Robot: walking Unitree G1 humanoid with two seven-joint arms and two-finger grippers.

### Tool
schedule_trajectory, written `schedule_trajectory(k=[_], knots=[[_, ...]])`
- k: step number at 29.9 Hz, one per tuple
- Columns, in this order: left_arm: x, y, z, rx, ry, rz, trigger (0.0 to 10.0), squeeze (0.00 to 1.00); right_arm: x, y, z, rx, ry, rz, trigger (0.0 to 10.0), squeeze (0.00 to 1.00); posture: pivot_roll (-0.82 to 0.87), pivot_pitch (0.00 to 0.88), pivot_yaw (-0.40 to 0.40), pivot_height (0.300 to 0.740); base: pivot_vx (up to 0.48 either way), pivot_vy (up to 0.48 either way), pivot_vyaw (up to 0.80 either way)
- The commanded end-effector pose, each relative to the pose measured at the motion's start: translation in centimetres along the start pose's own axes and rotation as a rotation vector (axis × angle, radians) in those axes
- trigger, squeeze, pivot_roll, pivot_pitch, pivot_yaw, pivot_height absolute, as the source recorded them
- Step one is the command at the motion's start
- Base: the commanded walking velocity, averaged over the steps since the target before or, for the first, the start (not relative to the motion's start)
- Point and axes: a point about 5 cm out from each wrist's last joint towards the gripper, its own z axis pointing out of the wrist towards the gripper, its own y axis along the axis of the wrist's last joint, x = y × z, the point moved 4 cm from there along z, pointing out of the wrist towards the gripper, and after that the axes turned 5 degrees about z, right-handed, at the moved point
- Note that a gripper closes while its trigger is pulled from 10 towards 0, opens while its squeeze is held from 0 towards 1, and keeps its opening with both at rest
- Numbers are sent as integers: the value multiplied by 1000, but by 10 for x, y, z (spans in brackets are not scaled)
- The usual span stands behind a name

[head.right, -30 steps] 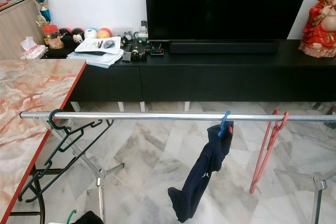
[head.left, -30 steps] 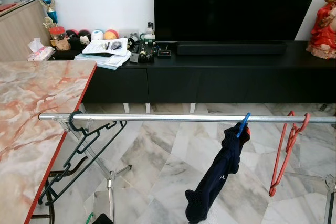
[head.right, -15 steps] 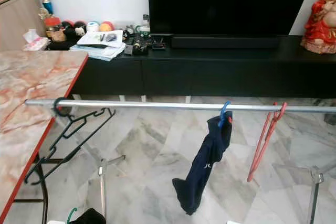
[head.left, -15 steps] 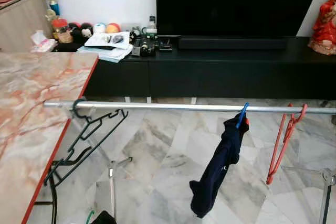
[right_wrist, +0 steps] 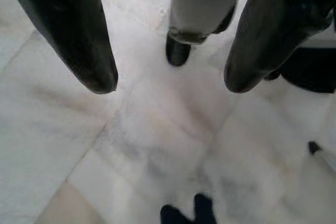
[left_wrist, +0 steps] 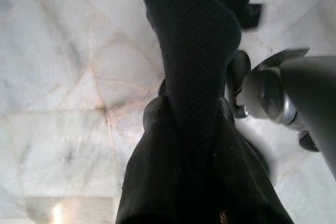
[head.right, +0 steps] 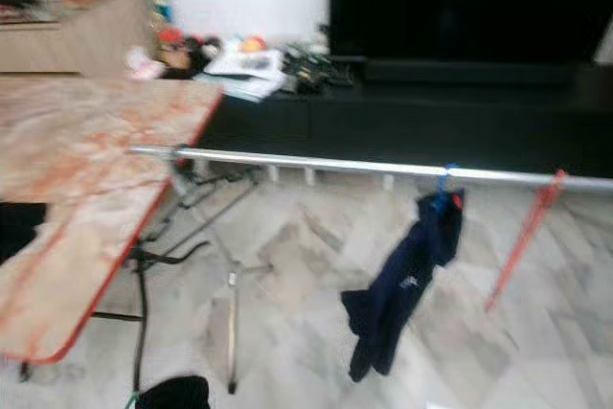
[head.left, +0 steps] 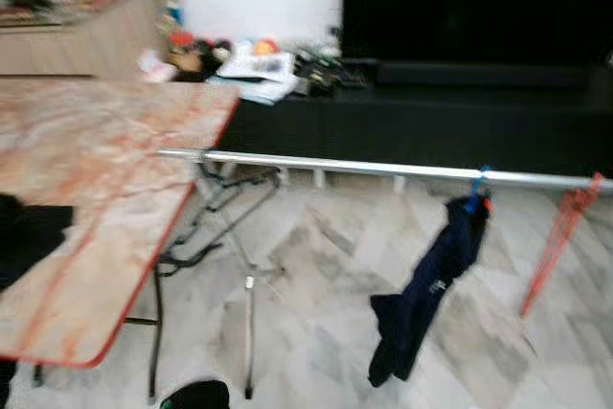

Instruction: Hang hanger

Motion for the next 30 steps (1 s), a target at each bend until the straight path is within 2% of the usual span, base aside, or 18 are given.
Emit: schedule_trajectory(k=[1, 10, 20, 30], knots=[[4, -3, -1, 9, 10, 11, 10000, 0, 1, -10, -1, 26, -2, 9, 10000, 0, 30, 0, 42, 740, -300, 0, 0], [5, -3, -1, 8, 10, 9, 10000, 0, 0, -12, -1, 26, -1, 11, 10000, 0, 31, 0, 40, 740, -304, 0, 0], [4, -3, -1, 7, 10, 5, 10000, 0, -12, -13, -2, 28, -18, 10, 10000, 0, 29, 0, 35, 740, -304, 0, 0], [3, -2, -1, 5, 12, 2, 10000, 0, -9, -14, -2, 30, -16, 10, 10000, 0, 30, 0, 31, 740, -305, 0, 0]])
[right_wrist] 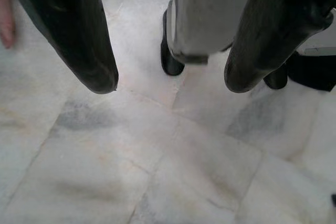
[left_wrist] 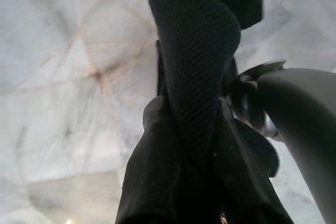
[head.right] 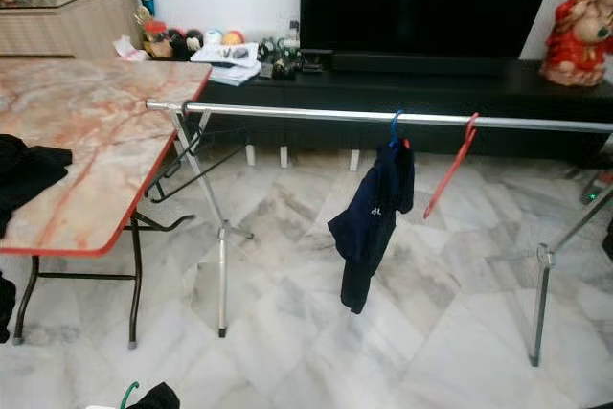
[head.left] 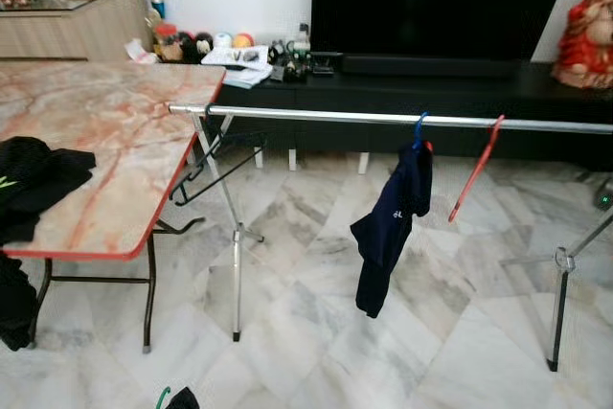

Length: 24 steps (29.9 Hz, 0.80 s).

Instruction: Hang hanger

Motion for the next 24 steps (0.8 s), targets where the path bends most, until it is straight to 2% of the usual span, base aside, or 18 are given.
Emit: schedule_trajectory(k=[1, 5, 10, 11, 12, 14, 15, 16, 18, 19, 20, 21, 24], knots=[[5, -8, -2, 22, 16, 3, 10000, 0, -2, -1, 0, 1, -5, 5, 10000, 0, 29, 0, 32, 740, -304, 0, 0], [8, -3, -2, -7, 32, 6, 10000, 0, -1, -1, 0, 0, -4, 6, 10000, 0, 28, 0, 32, 740, -305, 0, 0], [26, 39, -4, -191, 85, -27, 10000, 0, -1, -1, 0, -6, -4, 13, 10000, 0, 31, 0, 30, 740, -302, 0, 0], [26, 39, -4, -191, 85, -27, 10000, 0, -1, -1, 0, -6, -4, 13, 10000, 0, 31, 0, 30, 740, -300, 0, 0], [27, 56, -4, -247, 86, -26, 10000, 0, -2, -1, 0, -5, -4, 10, 10000, 0, 36, 0, 28, 740, -322, 0, 0], [20, 75, -2, -297, 77, -14, 10000, 0, -2, -1, 0, -5, -4, 8, 10000, 0, 39, 0, 28, 740, -326, 0, 0], [15, 90, -2, -334, 79, 16, 10000, 0, -2, 0, 0, -6, -5, 7, 10000, 0, 40, 0, 28, 740, -326, 0, 0], [15, 90, -2, -334, 79, 16, 10000, 0, -2, 0, 0, -6, -5, 7, 10000, 0, 40, 0, 28, 740, -326, 0, 0], [17, 110, -6, -405, 77, 30, 10000, 0, -2, 0, 0, -7, -6, 7, 10000, 0, 44, 0, 28, 740, -330, 0, 0], [17, 110, -6, -405, 77, 30, 10000, 0, -2, 0, 0, -7, -6, 7, 10000, 0, 44, 0, 28, 740, -330, 0, 0], [22, 130, -12, -487, 88, 50, 10000, 0, -3, 2, 0, -16, -4, 2, 10000, 0, 53, 0, 20, 740, -322, 0, 0], [22, 130, -12, -487, 88, 50, 10000, 0, -3, 2, 0, -16, -4, 2, 10000, 0, 53, 0, 20, 740, -322, 0, 0], [24, 149, -20, -582, 76, 58, 10000, 0, -4, 8, 0, -35, -8, -11, 10000, 0, 47, 0, 20, 740, -321, 0, 0]])
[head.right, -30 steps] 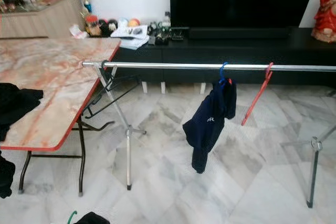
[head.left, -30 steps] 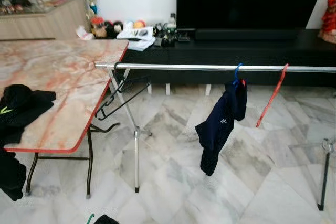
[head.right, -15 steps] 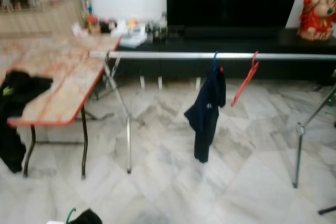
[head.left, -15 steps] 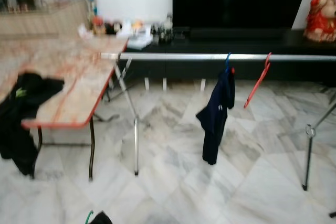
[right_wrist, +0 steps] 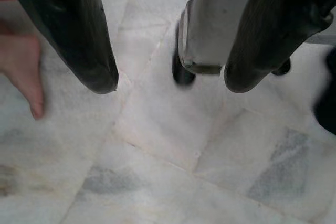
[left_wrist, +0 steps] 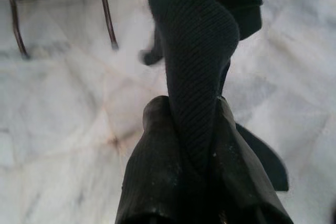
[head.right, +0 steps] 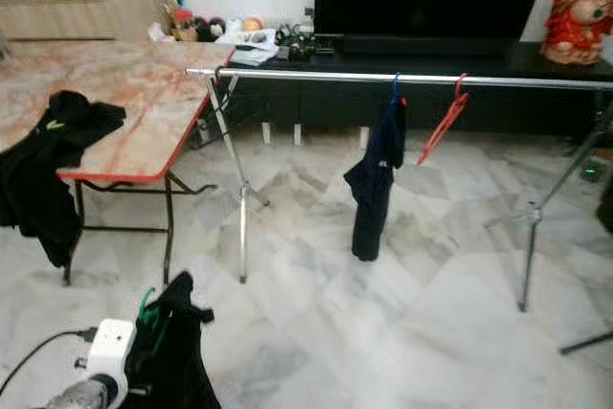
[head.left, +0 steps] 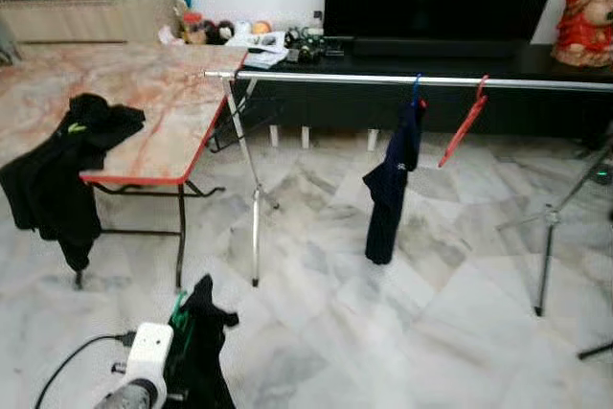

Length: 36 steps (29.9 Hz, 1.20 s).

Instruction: Hang hanger

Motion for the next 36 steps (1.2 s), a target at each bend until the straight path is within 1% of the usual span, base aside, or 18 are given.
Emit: schedule_trajectory(k=[1, 6, 10, 12, 13, 15, 16, 17, 18, 19, 21, 25, 28, 31, 32, 34, 35, 36], knots=[[2, 15, 1, -75, 0, 7, 10000, 0, -1, 6, 0, -18, -2, -11, 10000, 0, 47, 0, 20, 740, -322, 0, 0], [-13, 51, 2, -235, -69, 31, 10000, 0, -7, 41, 1, -129, 2, -65, 10000, 0, 73, 0, 10, 740, -321, 0, 0], [-19, 64, 2, -279, -99, 52, 10000, 0, -8, 57, -1, -196, 5, -90, 10000, 0, 70, 0, 13, 740, -309, 0, 0], [-25, 75, 2, -294, -127, 84, 10000, 0, -7, 89, -5, -323, 29, -100, 10000, 0, 61, 0, 17, 740, 0, 0, 0], [-25, 75, 2, -294, -127, 84, 10000, 0, -7, 89, -5, -323, 29, -100, 10000, 0, 61, 0, 17, 740, 0, 0, 0], [-36, 85, 1, -319, -170, 96, 10000, 0, -1, 125, -12, -443, 62, -117, 10000, 0, 51, 0, 23, 740, 0, 0, 0], [-36, 85, 1, -319, -170, 96, 10000, 0, -1, 125, -12, -443, 62, -117, 10000, 0, 51, 0, 23, 740, 0, 0, 0], [-43, 90, 0, -331, -195, 87, 10000, 0, 3, 142, -17, -495, 84, -129, 10000, 0, 50, 0, 24, 740, 0, 0, 0], [-46, 93, -1, -340, -206, 87, 10000, 0, 5, 147, -18, -513, 92, -137, 10000, 0, 50, 0, 24, 740, 0, 0, 0], [-53, 101, -3, -370, -230, 87, 10000, 0, 10, 159, -21, -545, 103, -149, 10000, 0, 50, 0, 24, 740, 0, 0, 0], [-59, 106, -4, -378, -245, 94, 10000, 0, 17, 167, -24, -572, 118, -159, 10000, 0, 55, 0, 23, 740, 0, 0, 0], [-73, 115, -7, -383, -294, 132, 10000, 0, 44, 189, -34, -654, 197, -209, 10000, 0, 59, 0, 20, 740, 0, 0, 0], [-77, 117, -8, -381, -310, 153, 10000, 0, 52, 195, -38, -676, 223, -230, 10000, 0, 60, 0, 19, 740, 0, 0, 0], [-90, 125, -10, -378, -364, 182, 10000, 0, 88, 209, -54, -742, 385, -313, 10000, 0, 58, 0, 16, 740, 0, 0, 0], [-90, 125, -10, -378, -364, 182, 10000, 0, 88, 209, -54, -742, 385, -313, 10000, 0, 58, 0, 16, 740, 0, 0, 0], [-97, 134, -13, -398, -392, 189, 10000, 0, 119, 202, -66, -742, 549, -447, 10000, 0, 49, 0, 11, 740, 0, 0, 0], [-97, 134, -13, -398, -392, 189, 10000, 0, 119, 202, -66, -742, 549, -447, 10000, 0, 49, 0, 11, 740, 0, 0, 0], [-104, 143, -16, -420, -426, 186, 10000, 0, 138, 192, -75, -737, 666, -531, 10000, 0, 40, 0, 5, 740, 0, 0, 0]])
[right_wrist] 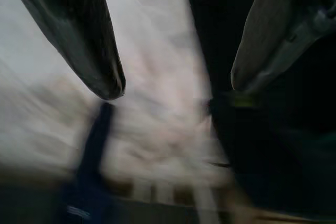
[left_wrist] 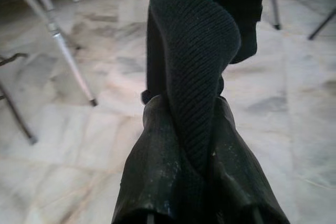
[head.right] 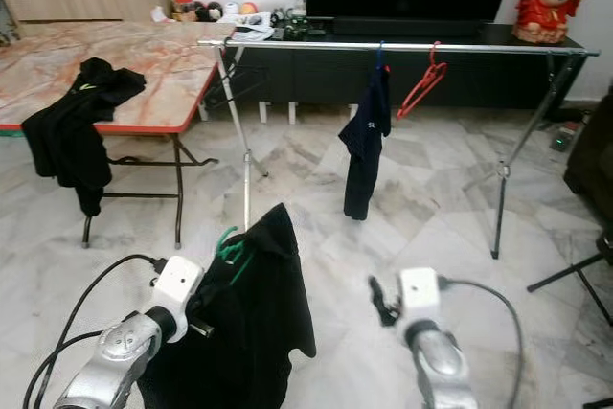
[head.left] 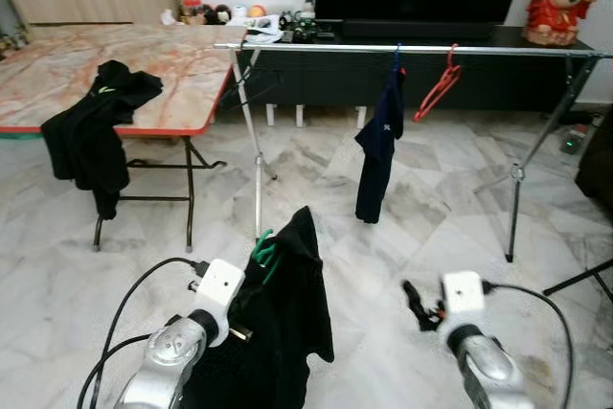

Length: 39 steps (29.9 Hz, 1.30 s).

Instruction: Hang hanger

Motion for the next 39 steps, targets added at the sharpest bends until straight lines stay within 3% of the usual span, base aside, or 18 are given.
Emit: schedule_trajectory(k=[1, 4, 6, 15, 18, 21, 24, 29, 31, 33, 34, 36, 39], knots=[[-3, 25, 6, -67, -41, 30, 10000, 0, 27, 4, 1, -8, 155, -37, 10000, 0, 40, 0, 5, 740, 0, 0, 0], [-15, 37, 12, -91, -111, 54, 10000, 0, 48, 10, -1, -35, 269, -64, 10000, 0, 22, 0, -3, 740, 0, 0, 0], [-22, 45, 15, -114, -144, 56, 10000, 0, 52, 11, -2, -46, 282, -79, 10000, 0, 17, 0, -8, 740, 0, 0, 0], [-34, 58, 8, -141, -230, 75, 10000, 0, 51, 14, -1, -51, 145, -40, 10000, 0, 30, 0, -9, 740, 0, 0, 0], [-29, 53, 4, -110, -234, 91, 10000, 0, 51, 21, -1, -79, 55, 59, 10000, 0, 22, 0, 18, 740, 0, 0, 0], [-26, 50, 0, -95, -232, 95, 10000, 0, 53, 21, -3, -87, 31, 90, 10000, 0, 31, 0, 27, 740, 0, 0, 0], [-18, 40, -16, -54, -225, 95, 10000, 0, 78, 17, -12, -77, 76, 169, 10000, 0, 49, 0, 32, 740, 0, 0, 0], [-12, 29, -12, -9, -196, 75, 10000, 0, 94, 12, -8, -31, 128, 138, 10000, 0, 43, 0, 56, 740, 0, 0, 0], [-6, 47, -6, -53, -196, 57, 10000, 0, 97, 32, -1, -57, 148, 143, 10000, 0, 45, 0, 32, 740, 0, 0, 0], [3, 54, -3, -67, -179, 91, 10000, 0, 101, 43, 5, -67, 161, 139, 10000, 0, 56, 0, 21, 740, 0, 0, 0], [3, 54, -3, -67, -179, 91, 10000, 0, 101, 43, 5, -67, 161, 139, 10000, 0, 56, 0, 21, 740, 0, 0, 0], [17, 43, -1, -37, -99, 83, 10000, 0, 106, 29, 9, -28, 162, 109, 10000, 0, 63, 0, 17, 740, 0, 0, 0], [26, 54, -4, -79, -87, 30, 10000, 0, 109, 32, 11, -28, 164, 113, 10000, 0, 59, 0, 26, 740, 0, 0, 0]])
